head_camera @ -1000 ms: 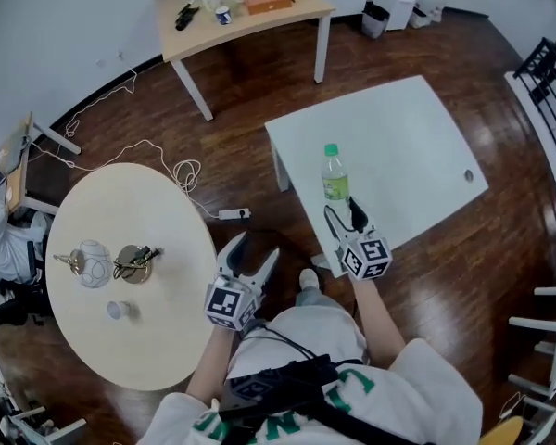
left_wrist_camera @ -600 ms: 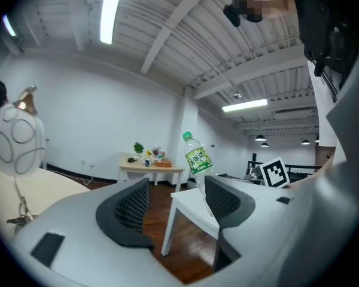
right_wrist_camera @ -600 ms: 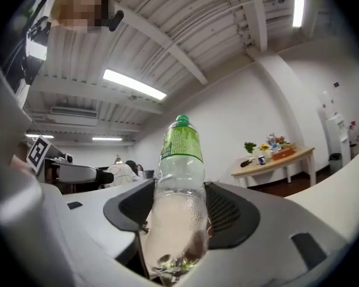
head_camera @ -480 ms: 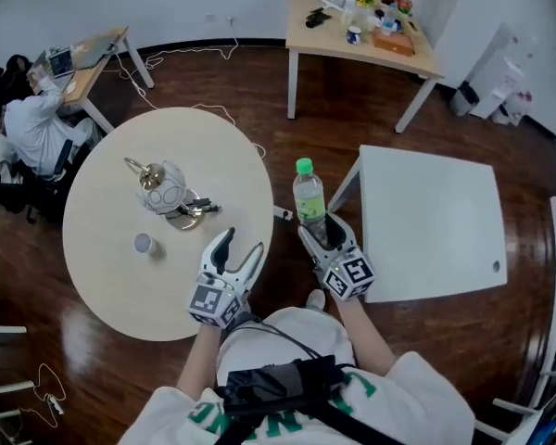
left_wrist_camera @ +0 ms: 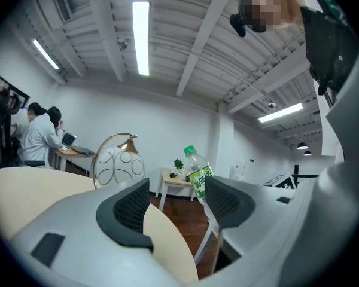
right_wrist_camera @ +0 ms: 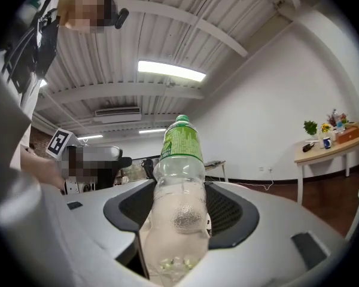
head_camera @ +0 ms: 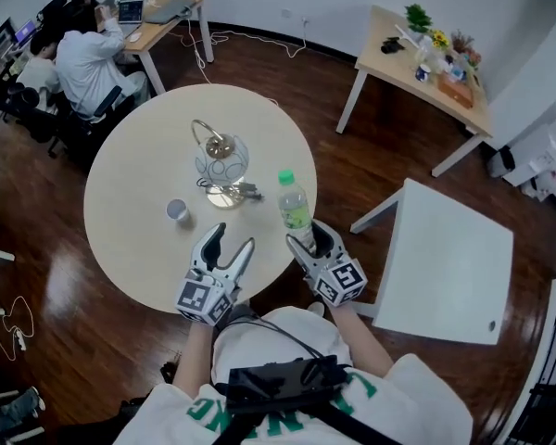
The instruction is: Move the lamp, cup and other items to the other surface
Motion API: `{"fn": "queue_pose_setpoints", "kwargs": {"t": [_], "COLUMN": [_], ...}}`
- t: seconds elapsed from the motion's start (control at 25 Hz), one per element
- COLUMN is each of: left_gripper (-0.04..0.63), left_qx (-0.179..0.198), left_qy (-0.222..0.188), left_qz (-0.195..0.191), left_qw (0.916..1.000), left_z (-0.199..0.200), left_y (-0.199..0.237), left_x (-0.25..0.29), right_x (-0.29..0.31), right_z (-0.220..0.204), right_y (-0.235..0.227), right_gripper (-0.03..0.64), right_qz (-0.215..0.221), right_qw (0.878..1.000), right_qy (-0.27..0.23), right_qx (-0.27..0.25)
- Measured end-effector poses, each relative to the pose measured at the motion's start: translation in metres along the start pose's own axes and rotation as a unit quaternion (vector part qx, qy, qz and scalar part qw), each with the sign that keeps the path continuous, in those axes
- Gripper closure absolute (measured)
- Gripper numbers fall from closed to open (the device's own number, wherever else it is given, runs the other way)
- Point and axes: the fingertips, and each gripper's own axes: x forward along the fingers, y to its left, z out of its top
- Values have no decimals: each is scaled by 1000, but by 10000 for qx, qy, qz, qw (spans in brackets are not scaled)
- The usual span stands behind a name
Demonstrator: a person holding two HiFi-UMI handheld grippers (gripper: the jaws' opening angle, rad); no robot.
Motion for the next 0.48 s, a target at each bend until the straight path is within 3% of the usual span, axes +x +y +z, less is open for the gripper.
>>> {"fn": "queue_pose_setpoints", "kwargs": {"t": [0.16,0.48], "left_gripper": [310,310], "left_qx": [-307,-247], "left_qy": [4,-36], "left_qz": [28,430], "left_qw": [9995,9988], "left_z": [8,14], "left_y": [13,47], "left_x": [-14,-44], "right_x": [26,72], "right_z": [-11,-42], "right_y": [29,87], "right_gripper": [325,325], "right_qz": [463,1332], "right_qw": [9988,9902], "right_qy": [181,401], "right_qx": [-30,-152]}}
